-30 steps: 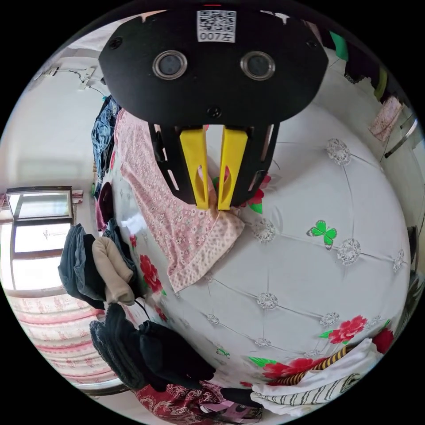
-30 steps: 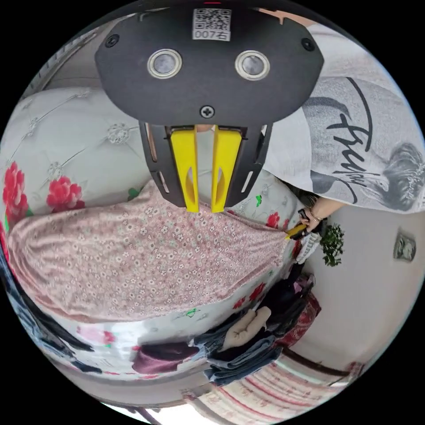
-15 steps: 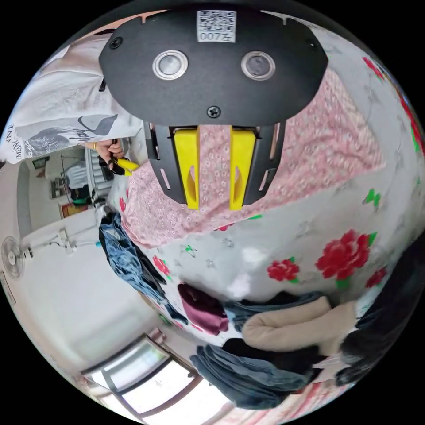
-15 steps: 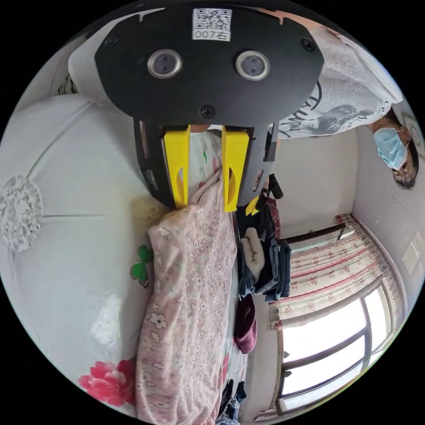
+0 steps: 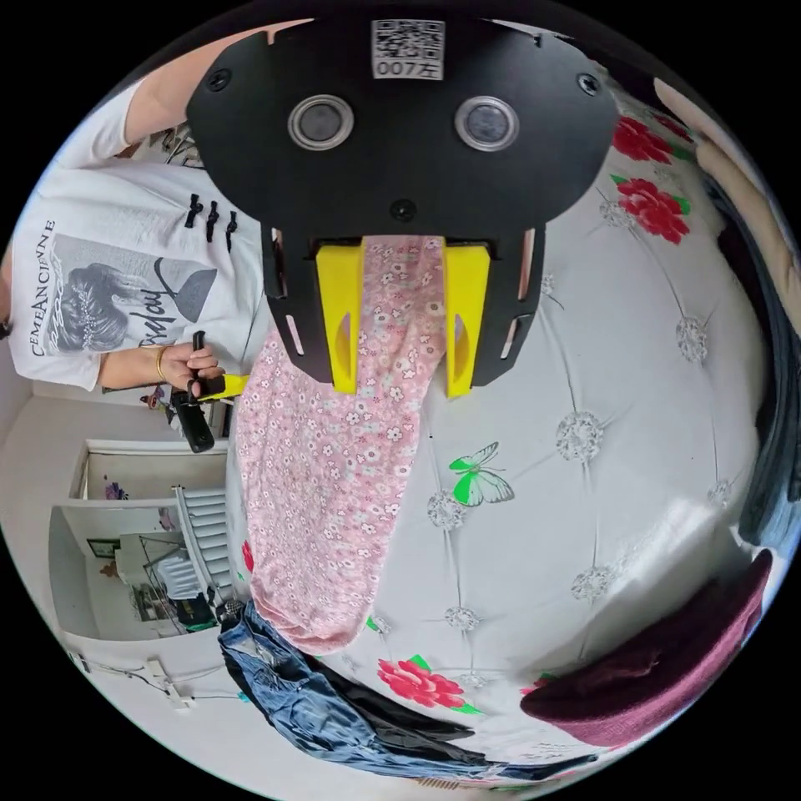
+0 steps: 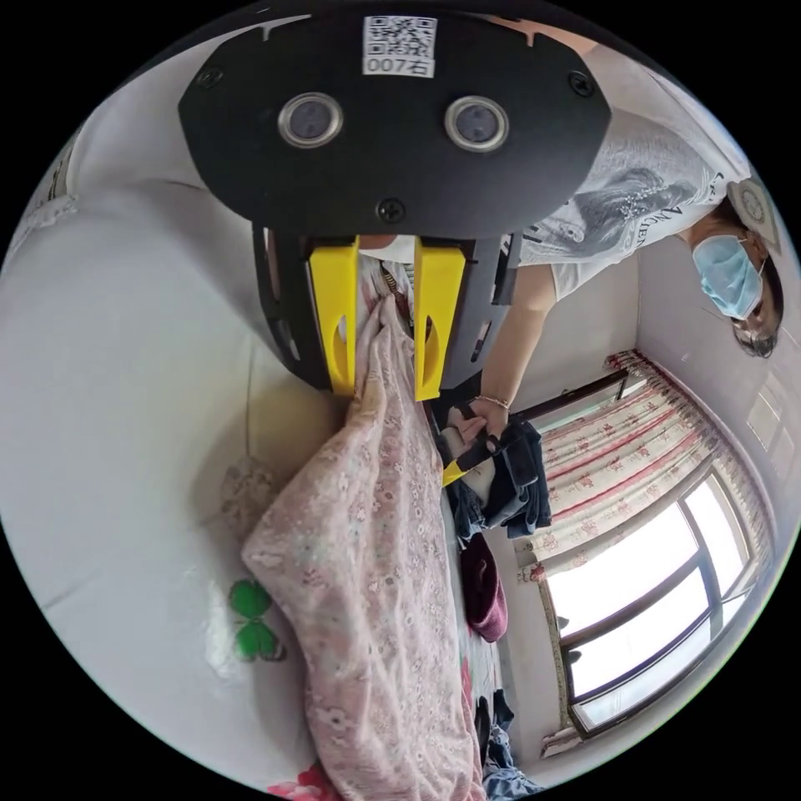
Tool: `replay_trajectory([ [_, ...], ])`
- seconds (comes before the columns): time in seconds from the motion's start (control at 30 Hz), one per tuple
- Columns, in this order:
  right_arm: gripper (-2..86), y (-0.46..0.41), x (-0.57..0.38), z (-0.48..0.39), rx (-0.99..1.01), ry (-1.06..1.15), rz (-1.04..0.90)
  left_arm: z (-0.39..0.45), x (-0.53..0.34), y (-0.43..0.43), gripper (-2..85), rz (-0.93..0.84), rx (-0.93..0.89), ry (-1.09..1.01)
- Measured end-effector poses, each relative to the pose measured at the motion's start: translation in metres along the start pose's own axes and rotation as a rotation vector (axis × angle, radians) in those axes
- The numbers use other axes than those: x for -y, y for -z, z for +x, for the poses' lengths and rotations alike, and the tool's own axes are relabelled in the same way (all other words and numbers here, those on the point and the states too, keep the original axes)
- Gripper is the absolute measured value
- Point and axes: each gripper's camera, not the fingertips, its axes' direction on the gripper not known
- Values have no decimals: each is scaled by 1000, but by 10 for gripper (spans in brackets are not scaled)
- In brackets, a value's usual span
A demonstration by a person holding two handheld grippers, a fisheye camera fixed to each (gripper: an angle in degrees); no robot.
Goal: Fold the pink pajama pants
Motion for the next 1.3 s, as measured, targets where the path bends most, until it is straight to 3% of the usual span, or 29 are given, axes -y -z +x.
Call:
replay_trajectory([
  [0.1,65,-28,10,1,39,-21,-70,-14,7,-30,100,-146,-263,-57],
  [0.17,43,-38,12,4,13,-8,-71,-22,6,-35,50,-146,-201,-79],
  [0.27,18,-37,11,20,60,-37,-67,-57,-4,-41,49,-120,-348,-28],
  [0.47,-2,-13,-19,26,109,34,-135,-110,-54,-41,16,84,-601,58],
  [0.6,-4,26,-51,-15,123,223,-112,-119,-106,-10,-6,396,-749,0],
  [0.87,-5,101,-131,-137,-40,715,-135,-65,-156,12,-10,661,-706,-177],
  [1.13,-4,160,-164,-274,-1,1042,-163,31,-206,51,-10,1078,-634,-391],
  [1.3,-4,129,-130,-363,-31,1154,-272,37,-204,66,-10,1284,-567,-310],
])
